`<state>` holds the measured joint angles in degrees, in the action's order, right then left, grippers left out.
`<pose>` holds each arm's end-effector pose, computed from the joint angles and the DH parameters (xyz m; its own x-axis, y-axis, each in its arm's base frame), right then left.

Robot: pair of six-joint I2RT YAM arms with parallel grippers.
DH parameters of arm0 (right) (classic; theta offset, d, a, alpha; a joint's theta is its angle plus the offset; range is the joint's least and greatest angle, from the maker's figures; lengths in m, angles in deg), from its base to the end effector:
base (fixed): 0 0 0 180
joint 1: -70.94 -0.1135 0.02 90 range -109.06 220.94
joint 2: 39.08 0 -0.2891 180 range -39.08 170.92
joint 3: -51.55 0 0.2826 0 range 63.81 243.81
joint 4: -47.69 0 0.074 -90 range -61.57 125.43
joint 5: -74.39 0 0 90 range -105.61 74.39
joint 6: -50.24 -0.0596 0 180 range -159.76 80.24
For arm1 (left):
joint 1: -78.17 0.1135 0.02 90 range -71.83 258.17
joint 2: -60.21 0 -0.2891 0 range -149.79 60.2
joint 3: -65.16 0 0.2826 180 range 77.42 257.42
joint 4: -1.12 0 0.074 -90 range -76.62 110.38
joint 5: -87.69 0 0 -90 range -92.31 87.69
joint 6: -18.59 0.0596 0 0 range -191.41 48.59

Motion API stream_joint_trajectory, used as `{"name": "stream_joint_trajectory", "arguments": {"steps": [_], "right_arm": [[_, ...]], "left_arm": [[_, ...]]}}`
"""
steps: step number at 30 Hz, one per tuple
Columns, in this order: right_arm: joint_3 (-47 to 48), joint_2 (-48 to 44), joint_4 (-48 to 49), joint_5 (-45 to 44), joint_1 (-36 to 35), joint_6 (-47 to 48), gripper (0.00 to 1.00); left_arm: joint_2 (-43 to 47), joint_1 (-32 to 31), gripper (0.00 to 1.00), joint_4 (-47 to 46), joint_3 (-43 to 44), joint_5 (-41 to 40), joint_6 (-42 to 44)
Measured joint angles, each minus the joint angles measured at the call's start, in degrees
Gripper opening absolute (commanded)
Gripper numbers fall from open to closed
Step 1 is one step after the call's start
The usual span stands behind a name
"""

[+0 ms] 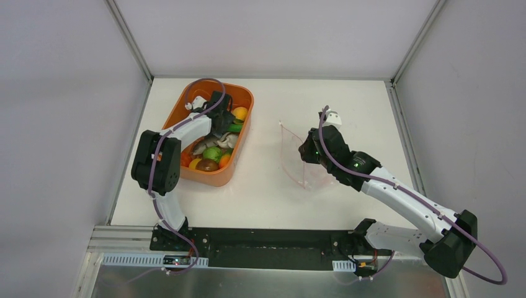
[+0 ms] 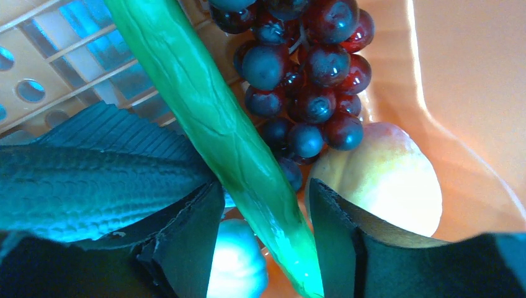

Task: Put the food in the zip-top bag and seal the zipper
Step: Pick up the fake vegetable from the bin.

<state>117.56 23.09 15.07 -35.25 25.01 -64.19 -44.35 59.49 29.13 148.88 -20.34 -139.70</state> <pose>0.2099 0.1880 0.3254 -0.5000 0.0435 -0.8649 -0.2911 0.9322 0.2152 0.4254 -0.1243 0.1944 -0.3676 -0.8083 -0.4599 -0.6214 0.5814 -0.5251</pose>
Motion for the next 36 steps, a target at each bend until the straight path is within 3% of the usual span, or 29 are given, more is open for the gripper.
{"name": "stream_joint_trajectory", "arguments": {"steps": [5, 7, 9, 11, 17, 22, 36], "right_arm": [[0.0, 0.0, 0.0, 0.02, 0.0, 0.0, 0.12], [0.0, 0.0, 0.0, 0.0, 0.0, 0.0, 0.13], [0.0, 0.0, 0.0, 0.02, 0.0, 0.0, 0.13], [0.0, 0.0, 0.0, 0.02, 0.0, 0.0, 0.13], [0.0, 0.0, 0.0, 0.0, 0.0, 0.0, 0.13], [0.0, 0.0, 0.02, 0.09, 0.0, 0.0, 0.13], [-0.13, 0.0, 0.15, 0.24, 0.04, -0.02, 0.13]], "left_arm": [[-0.07, 0.0, 0.6, -0.44, 0.0, 0.07, 0.57], [-0.13, -0.02, 0.5, -0.46, 0.02, 0.07, 0.92], [-0.2, 0.0, 0.3, -0.46, 0.0, 0.26, 1.42], [-0.22, 0.0, 0.17, -0.57, -0.28, 0.66, 1.68], [2.08, -0.02, 0.0, -3.08, -2.75, 0.98, 2.84], [5.51, -0.02, 0.0, -2.27, -4.87, 0.7, 5.68], [25.4, 0.02, 0.0, 1.73, -16.24, 1.27, 14.08]]}}
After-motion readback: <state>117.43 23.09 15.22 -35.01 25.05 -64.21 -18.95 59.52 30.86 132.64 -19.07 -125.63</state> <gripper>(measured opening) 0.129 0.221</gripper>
